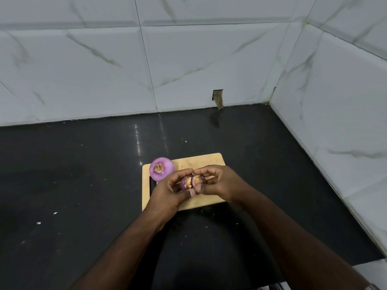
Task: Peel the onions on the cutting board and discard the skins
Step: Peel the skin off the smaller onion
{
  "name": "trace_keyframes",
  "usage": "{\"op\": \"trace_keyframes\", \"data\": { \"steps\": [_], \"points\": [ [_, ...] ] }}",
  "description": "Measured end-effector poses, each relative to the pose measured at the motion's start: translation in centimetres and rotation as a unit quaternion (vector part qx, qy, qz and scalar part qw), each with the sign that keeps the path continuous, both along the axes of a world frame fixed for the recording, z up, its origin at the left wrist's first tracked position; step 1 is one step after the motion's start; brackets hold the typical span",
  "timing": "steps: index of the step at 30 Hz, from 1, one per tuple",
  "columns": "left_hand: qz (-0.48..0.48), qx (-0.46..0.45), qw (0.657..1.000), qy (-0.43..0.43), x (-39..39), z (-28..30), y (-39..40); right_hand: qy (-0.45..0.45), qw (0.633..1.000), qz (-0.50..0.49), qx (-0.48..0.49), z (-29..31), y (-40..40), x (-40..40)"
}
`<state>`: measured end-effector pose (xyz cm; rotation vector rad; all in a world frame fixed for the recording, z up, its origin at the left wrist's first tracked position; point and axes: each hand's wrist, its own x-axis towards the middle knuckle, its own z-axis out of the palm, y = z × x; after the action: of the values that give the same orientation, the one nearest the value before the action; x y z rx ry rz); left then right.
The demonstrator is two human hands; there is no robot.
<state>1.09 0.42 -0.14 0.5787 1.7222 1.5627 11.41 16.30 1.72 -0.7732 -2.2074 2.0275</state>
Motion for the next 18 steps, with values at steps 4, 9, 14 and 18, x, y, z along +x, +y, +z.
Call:
{"op": "trace_keyframes", "data": {
  "steps": [4, 9, 14, 18],
  "points": [
    [0.017, -0.007, 1.000, 0.002, -0.03, 0.20, 0.44, 0.015, 0.996, -0.059, -0.072, 0.15, -0.16, -0.28],
    [0.005, -0.006, 1.000, -0.019, 0.28, 0.16, 0.27, -0.006, 0.984, -0.092, -0.155, 0.24, -0.04, -0.05],
    [-0.009, -0.009, 1.000, -0.022, 0.49, 0.21, 0.12, -0.032, 0.986, -0.108, -0.124, 0.40, -0.18, -0.29],
    [-0.011, -0.009, 1.000, -0.021, 0.44, 0.44, 0.30, -0.041, 0.993, -0.057, -0.094, 0.55, -0.09, -0.26]
  ]
}}
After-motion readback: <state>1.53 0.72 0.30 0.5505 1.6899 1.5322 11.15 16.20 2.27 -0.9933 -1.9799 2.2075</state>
